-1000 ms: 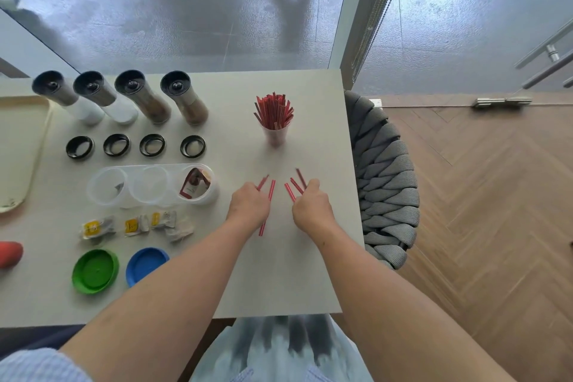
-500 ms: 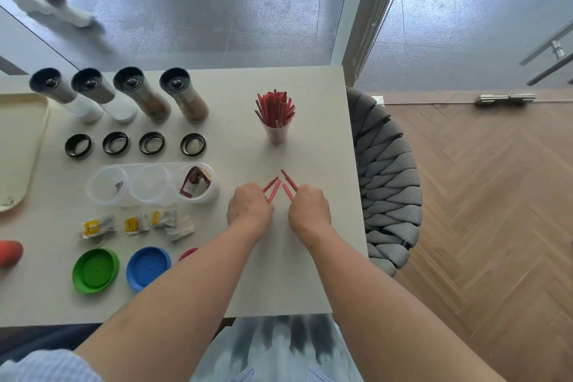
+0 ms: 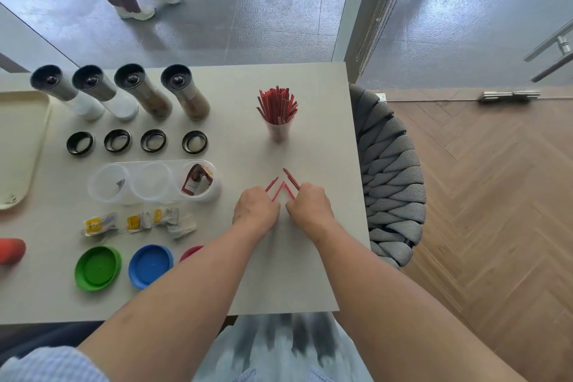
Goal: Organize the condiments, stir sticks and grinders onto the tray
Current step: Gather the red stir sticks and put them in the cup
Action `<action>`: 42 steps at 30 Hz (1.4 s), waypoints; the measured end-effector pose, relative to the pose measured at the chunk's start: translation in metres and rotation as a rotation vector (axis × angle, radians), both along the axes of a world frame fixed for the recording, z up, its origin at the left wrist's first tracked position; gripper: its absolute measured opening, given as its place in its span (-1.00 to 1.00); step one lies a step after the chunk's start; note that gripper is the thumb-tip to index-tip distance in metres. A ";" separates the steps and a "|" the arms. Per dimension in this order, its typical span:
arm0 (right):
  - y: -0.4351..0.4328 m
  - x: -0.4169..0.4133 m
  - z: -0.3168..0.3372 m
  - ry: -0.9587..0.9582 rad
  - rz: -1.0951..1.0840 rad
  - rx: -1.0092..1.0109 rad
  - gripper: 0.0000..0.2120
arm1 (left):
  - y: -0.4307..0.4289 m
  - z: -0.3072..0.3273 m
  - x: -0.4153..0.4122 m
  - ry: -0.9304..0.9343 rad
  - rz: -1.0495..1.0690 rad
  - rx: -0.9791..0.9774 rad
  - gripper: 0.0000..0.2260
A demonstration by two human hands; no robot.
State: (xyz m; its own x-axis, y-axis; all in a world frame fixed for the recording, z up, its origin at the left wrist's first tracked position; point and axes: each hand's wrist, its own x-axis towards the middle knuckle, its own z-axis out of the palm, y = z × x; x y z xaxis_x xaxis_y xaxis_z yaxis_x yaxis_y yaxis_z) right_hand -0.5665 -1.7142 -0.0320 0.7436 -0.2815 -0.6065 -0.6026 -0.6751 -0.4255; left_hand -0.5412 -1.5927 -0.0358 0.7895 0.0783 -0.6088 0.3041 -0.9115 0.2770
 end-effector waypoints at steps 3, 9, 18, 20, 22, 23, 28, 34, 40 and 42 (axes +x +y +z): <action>-0.004 -0.003 -0.002 -0.028 0.006 0.001 -0.90 | 0.001 0.003 -0.002 -0.047 -0.008 -0.007 -0.77; -0.012 0.000 0.013 -0.131 -0.124 0.141 -0.85 | 0.001 0.019 0.006 -0.061 0.088 -0.185 -0.78; -0.015 0.010 0.033 -0.113 -0.265 0.287 -0.76 | -0.003 0.037 0.017 0.000 0.087 -0.306 -0.70; -0.017 0.009 0.033 -0.100 -0.234 0.233 -0.75 | -0.002 0.039 0.018 -0.001 0.077 -0.327 -0.71; -0.019 0.010 0.030 -0.110 -0.211 0.180 -0.73 | -0.001 0.045 0.017 0.011 0.099 -0.368 -0.73; -0.020 0.010 0.030 -0.114 -0.223 0.179 -0.70 | -0.001 0.047 0.016 0.030 0.125 -0.404 -0.72; -0.023 0.011 0.036 -0.111 -0.334 0.277 -0.59 | 0.002 0.052 0.016 0.099 0.375 -0.584 -0.64; -0.021 0.015 0.050 -0.136 -0.323 0.394 -0.69 | 0.007 0.058 0.024 0.094 0.326 -0.599 -0.83; -0.021 0.025 0.057 -0.175 -0.310 0.444 -0.73 | 0.011 0.064 0.027 0.058 0.415 -0.737 -0.75; -0.020 0.028 0.057 -0.193 -0.293 0.415 -0.72 | 0.011 0.066 0.029 0.046 0.426 -0.740 -0.74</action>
State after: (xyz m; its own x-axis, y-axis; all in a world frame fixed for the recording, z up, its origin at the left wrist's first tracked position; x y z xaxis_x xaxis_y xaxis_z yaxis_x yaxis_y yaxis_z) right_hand -0.5387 -1.7340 0.0252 0.7790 -0.2596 -0.5708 -0.6247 -0.2428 -0.7421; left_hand -0.5124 -1.5817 0.0299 0.7559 -0.0677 -0.6512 0.6054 -0.3063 0.7346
